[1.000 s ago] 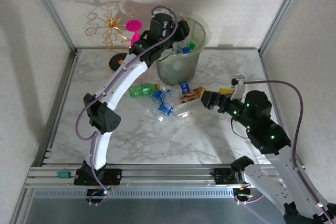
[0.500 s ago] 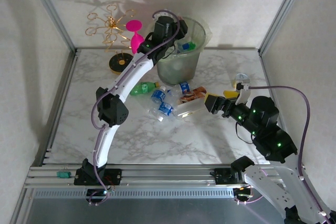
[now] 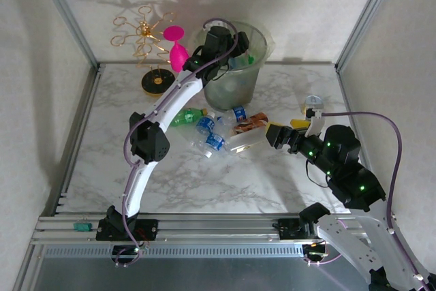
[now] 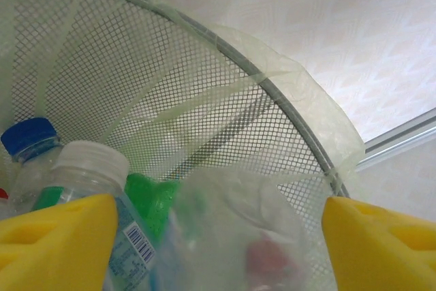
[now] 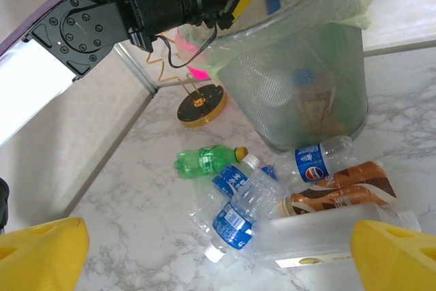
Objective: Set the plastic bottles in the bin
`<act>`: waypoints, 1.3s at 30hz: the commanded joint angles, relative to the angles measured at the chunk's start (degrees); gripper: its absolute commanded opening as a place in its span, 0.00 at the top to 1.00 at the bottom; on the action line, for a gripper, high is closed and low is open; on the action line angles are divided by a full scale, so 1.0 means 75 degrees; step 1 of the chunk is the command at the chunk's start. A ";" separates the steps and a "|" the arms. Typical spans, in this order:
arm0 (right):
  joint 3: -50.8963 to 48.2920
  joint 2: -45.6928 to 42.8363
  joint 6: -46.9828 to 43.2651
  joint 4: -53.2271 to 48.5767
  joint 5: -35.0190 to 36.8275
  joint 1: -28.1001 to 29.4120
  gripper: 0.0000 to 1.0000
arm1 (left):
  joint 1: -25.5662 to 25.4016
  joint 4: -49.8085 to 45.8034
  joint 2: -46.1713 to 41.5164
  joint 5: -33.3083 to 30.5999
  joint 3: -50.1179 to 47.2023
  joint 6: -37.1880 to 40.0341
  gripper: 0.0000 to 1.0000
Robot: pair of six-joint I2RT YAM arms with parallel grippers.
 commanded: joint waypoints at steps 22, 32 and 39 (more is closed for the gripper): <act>0.0251 0.0044 0.0185 0.0015 0.0216 0.0049 0.03 | -0.0345 -0.0047 -0.2463 0.0218 -0.0913 0.0417 0.29; 0.0225 0.0014 0.0290 0.0070 0.0161 0.0049 0.03 | -0.0509 0.1347 -0.6107 -0.0359 -0.5518 -0.0444 0.28; 0.0091 -0.0123 0.0371 0.0247 0.0154 0.0049 0.03 | -0.0204 0.1885 -0.8209 -0.0481 -0.8529 -0.1595 0.29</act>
